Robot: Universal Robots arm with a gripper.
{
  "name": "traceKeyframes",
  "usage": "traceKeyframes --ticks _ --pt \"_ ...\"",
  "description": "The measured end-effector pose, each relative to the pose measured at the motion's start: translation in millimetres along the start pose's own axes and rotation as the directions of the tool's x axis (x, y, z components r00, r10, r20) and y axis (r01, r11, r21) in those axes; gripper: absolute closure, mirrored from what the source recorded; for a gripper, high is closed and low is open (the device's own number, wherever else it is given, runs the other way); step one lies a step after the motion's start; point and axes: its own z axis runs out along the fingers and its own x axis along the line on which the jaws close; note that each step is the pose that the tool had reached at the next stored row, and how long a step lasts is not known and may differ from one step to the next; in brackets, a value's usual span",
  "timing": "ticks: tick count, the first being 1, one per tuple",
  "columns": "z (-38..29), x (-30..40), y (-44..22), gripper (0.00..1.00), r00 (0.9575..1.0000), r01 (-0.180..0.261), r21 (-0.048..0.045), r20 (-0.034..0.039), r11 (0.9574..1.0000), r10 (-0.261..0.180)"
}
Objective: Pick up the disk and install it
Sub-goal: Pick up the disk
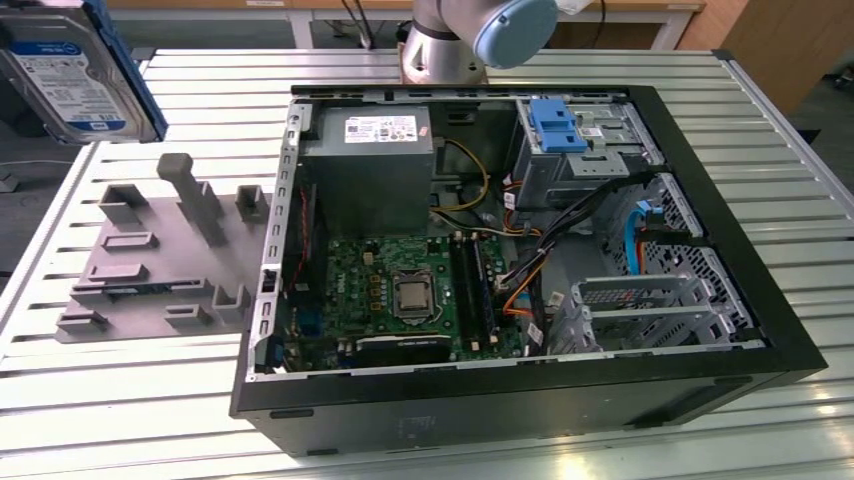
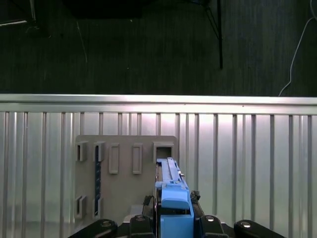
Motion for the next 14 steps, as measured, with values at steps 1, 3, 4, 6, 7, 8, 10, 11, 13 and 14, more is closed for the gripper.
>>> traceKeyframes --ticks 1,3,4,6,7,8,10,11,13,14 --pt "-2.5 0.0 0.0 0.64 1.0000 0.000 0.0001 0.0000 1.0000 0.000" --pt "-7.0 -0.1 0.0 0.64 1.0000 0.000 -0.0001 -0.0001 1.0000 0.000" --pt "-9.1 -0.1 0.1 0.64 1.0000 0.000 -0.0001 -0.0001 1.0000 0.000" --pt "-15.0 -0.2 0.0 0.64 1.0000 0.000 0.0000 0.0000 1.0000 0.000" --pt "-16.8 -0.2 0.0 0.64 1.0000 0.000 0.0000 0.0000 1.0000 0.000" --pt "-18.6 -0.2 0.1 0.64 1.0000 0.000 0.0000 0.0000 1.0000 0.000" --pt "-24.8 -0.4 0.1 0.64 1.0000 0.000 -0.0001 -0.0001 1.0000 0.000" --pt "-26.9 -0.5 0.1 0.64 1.0000 0.000 0.0001 0.0000 1.0000 0.000" --pt "-32.0 -0.6 0.2 0.64 1.0000 0.000 -0.0001 0.0000 1.0000 0.000" --pt "-34.4 -0.6 0.2 0.64 1.0000 0.000 -0.0001 -0.0001 1.0000 0.000"
